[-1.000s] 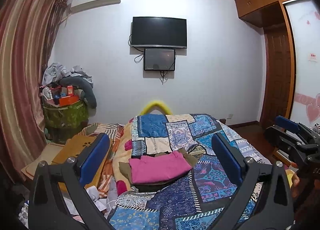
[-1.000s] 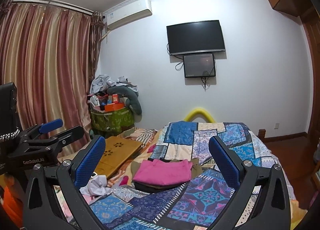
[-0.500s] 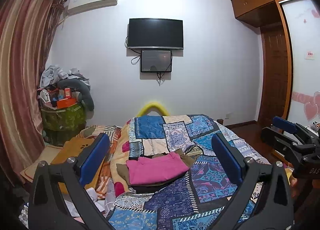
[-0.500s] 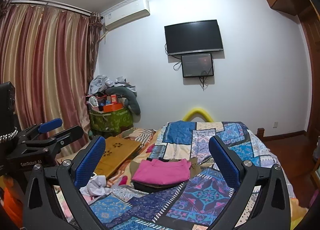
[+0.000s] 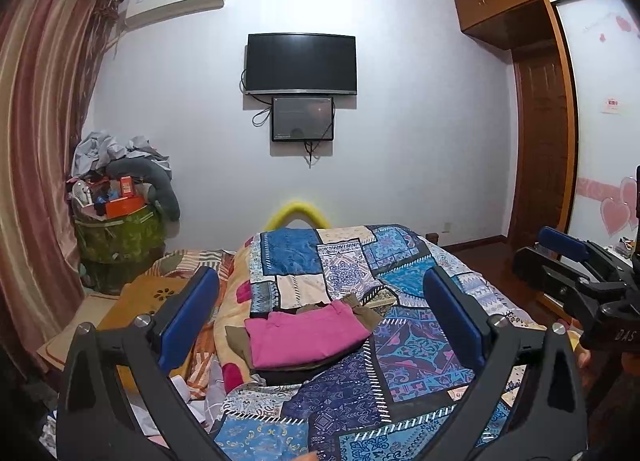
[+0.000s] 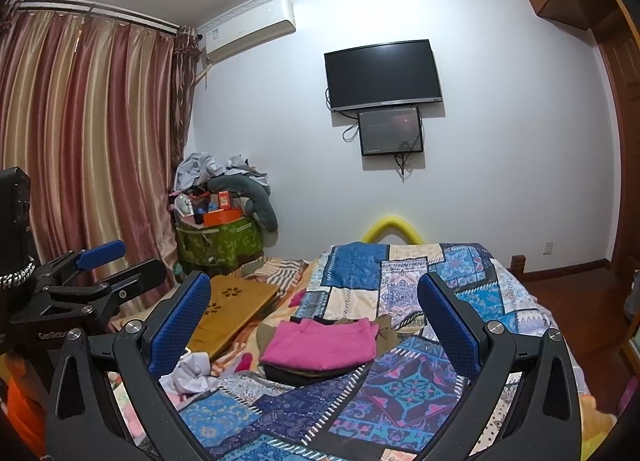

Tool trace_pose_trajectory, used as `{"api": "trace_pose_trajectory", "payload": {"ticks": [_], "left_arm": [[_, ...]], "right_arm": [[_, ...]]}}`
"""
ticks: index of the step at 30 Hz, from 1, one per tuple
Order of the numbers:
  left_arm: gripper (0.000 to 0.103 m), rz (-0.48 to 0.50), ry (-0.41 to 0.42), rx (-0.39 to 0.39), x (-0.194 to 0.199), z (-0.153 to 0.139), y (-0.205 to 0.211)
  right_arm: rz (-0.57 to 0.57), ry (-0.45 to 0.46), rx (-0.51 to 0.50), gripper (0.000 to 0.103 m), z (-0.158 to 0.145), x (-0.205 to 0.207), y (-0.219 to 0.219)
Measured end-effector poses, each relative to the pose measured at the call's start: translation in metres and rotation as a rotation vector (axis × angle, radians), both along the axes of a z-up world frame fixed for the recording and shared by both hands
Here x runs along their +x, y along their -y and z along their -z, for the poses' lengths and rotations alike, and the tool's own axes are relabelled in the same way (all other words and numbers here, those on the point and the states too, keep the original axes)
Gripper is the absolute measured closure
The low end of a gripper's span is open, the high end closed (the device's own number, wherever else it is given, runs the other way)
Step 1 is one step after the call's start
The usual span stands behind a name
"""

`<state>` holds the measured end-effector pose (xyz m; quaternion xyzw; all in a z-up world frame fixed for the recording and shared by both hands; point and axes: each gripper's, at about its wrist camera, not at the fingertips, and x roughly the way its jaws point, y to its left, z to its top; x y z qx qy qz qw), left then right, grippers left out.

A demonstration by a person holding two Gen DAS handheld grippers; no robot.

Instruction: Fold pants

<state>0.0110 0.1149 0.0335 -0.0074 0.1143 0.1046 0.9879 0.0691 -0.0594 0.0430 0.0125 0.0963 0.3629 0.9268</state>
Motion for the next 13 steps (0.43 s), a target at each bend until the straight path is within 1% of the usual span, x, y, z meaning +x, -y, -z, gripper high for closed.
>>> {"api": "trace_pose_trajectory", "payload": {"ticks": [13], "left_arm": [[0.0, 0.013, -0.012, -0.018, 0.0041, 0.0035, -0.0006]], "right_arm": [[0.003, -0.005, -0.006, 0.0, 0.0004, 0.0004, -0.0003]]}}
